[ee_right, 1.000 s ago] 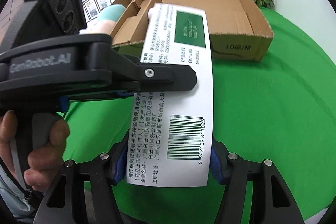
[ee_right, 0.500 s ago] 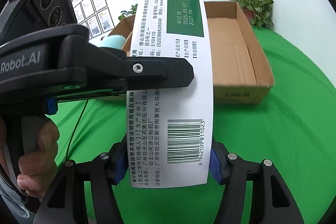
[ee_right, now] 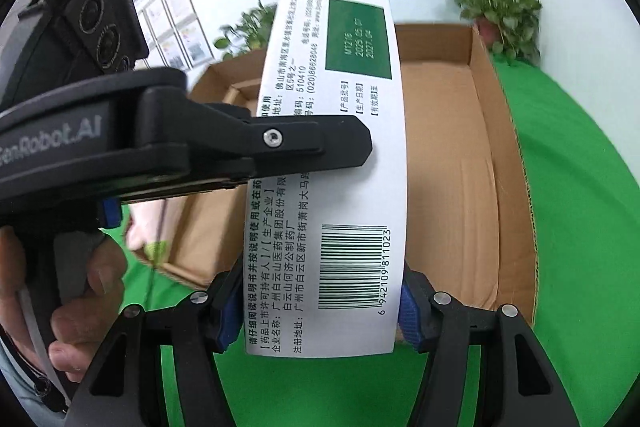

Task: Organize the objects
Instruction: 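Lower the product box upright into the tray beside the white device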

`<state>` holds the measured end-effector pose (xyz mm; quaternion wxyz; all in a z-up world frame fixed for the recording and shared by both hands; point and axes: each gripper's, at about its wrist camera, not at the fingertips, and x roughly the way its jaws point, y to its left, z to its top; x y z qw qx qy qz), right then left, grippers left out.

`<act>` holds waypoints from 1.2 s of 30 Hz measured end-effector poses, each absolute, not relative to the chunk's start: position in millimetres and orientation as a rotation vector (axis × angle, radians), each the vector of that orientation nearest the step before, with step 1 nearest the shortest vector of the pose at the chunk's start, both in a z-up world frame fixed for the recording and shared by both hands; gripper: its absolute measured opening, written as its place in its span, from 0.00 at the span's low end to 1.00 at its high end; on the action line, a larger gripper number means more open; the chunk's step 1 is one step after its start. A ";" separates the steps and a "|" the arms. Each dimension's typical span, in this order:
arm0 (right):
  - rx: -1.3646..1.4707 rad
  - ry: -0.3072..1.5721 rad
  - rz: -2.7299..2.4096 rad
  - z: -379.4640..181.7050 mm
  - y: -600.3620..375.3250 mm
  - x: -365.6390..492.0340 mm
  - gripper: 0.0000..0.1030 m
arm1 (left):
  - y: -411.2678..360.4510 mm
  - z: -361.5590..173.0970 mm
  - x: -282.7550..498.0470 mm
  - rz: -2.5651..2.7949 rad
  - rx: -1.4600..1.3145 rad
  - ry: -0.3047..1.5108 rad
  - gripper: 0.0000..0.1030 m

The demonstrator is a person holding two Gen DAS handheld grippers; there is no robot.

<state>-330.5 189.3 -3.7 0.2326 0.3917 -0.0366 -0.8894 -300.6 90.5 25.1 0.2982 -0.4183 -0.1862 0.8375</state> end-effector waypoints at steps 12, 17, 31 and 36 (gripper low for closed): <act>1.322 -0.116 -2.340 -54.2 199.3 -392.6 0.62 | 111.5 -40.4 -350.4 2.093 -1.266 -0.598 0.34; 1.300 -0.147 -2.338 -56.3 210.1 -402.1 0.70 | 119.1 -50.8 -355.5 2.080 -1.288 -0.596 0.33; 1.270 -0.123 -2.378 -61.8 205.3 -422.1 0.61 | 137.1 -66.2 -355.9 2.099 -1.305 -0.569 0.38; 1.274 -0.052 -2.418 -58.5 187.9 -427.3 0.60 | 137.6 -50.9 -343.7 2.171 -1.299 -0.507 0.41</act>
